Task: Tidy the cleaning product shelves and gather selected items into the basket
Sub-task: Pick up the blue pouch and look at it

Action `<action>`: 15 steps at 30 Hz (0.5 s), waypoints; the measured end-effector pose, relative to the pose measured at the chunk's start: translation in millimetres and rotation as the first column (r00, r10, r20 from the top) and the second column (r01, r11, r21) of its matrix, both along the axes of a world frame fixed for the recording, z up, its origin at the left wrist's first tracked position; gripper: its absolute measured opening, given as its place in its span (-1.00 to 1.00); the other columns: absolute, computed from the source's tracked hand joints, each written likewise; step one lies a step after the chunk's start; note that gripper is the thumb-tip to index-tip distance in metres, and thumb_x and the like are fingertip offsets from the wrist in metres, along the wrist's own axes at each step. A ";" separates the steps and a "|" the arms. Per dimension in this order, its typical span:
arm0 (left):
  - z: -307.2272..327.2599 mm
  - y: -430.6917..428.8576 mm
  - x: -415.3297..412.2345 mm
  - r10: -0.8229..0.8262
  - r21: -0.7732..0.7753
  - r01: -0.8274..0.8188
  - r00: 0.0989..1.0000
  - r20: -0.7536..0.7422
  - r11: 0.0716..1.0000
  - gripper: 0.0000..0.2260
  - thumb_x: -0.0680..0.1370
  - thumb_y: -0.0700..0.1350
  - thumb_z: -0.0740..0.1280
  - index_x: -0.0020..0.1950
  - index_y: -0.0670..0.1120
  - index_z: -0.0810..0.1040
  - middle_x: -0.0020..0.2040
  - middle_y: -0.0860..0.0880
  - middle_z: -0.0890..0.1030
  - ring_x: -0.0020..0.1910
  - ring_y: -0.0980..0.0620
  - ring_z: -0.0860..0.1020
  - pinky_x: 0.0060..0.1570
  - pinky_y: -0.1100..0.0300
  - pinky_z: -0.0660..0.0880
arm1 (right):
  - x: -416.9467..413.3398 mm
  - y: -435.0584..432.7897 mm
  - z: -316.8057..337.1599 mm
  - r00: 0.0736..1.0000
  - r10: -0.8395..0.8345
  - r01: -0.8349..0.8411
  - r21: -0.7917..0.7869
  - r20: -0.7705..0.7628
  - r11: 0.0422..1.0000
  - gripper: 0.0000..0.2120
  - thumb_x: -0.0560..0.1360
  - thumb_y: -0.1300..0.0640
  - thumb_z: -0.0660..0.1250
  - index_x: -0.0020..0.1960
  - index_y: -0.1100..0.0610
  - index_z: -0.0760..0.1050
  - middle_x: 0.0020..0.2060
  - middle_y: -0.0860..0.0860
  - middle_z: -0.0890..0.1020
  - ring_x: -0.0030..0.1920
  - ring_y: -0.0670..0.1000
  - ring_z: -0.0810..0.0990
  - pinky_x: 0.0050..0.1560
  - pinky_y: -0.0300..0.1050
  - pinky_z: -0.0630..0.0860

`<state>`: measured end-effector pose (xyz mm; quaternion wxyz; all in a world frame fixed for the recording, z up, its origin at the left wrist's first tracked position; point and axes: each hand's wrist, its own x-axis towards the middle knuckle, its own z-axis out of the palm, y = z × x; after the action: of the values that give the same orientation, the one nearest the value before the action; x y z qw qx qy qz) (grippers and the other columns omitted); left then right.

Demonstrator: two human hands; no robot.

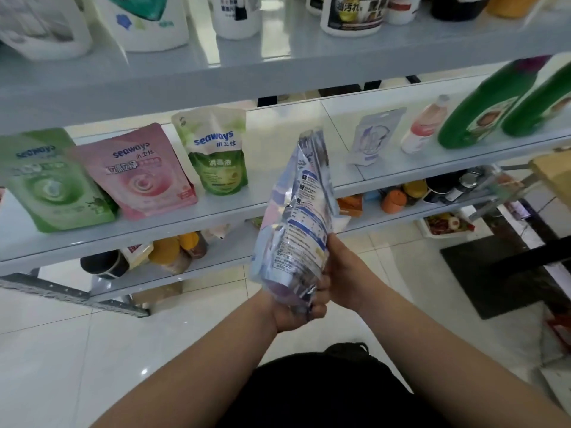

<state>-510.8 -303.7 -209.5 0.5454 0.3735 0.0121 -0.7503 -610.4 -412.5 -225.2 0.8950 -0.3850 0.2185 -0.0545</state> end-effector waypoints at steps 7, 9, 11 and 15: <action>-17.4 -0.7 15.1 -0.053 -0.021 0.056 0.991 0.125 0.998 -0.54 0.69 0.10 0.11 0.20 -0.11 0.72 0.25 -0.19 0.66 0.14 -0.26 0.67 0.11 -0.38 0.57 | -15.1 -22.7 -4.4 0.947 -0.322 0.322 -0.030 -0.002 0.946 -0.43 0.45 0.08 0.54 0.39 0.18 0.45 0.17 0.22 0.69 0.06 0.25 0.71 -0.09 0.12 0.65; -15.3 -6.6 21.6 0.008 -0.046 -0.003 0.994 0.106 0.999 -0.44 0.69 0.26 0.04 0.29 -0.05 0.68 0.34 -0.19 0.61 0.26 -0.31 0.61 0.21 -0.44 0.49 | -25.1 -46.6 -1.5 0.928 -0.371 0.367 -0.083 -0.030 0.926 -0.46 0.43 0.18 0.52 0.37 0.14 0.46 0.17 0.22 0.70 0.08 0.26 0.73 -0.05 0.14 0.68; -11.8 -17.4 25.3 0.065 -0.030 -0.060 0.979 0.195 0.998 -0.39 0.54 0.42 0.17 0.28 0.02 0.68 0.32 -0.21 0.62 0.25 -0.31 0.61 0.09 -0.34 0.59 | -36.2 -70.4 3.0 0.914 -0.398 0.378 -0.194 -0.076 0.905 -0.43 0.36 0.21 0.57 0.32 0.09 0.47 0.12 0.17 0.73 0.06 0.25 0.74 -0.10 0.11 0.69; -3.3 -45.8 5.7 0.014 -0.003 -0.016 0.746 0.666 1.000 -0.60 0.37 0.23 0.52 0.18 0.18 0.65 0.17 -0.05 0.71 0.05 -0.08 0.72 -0.07 -0.09 0.67 | -59.1 -105.0 4.2 0.919 -0.382 0.342 -0.293 -0.092 0.893 -0.39 0.35 0.20 0.65 0.31 0.03 0.49 0.11 0.06 0.74 0.07 0.18 0.75 -0.09 0.07 0.70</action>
<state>-505.1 -349.5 -212.8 0.5192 0.6171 -0.1790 -0.5635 -669.5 -517.5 -221.0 0.7892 -0.4592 0.3422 -0.2216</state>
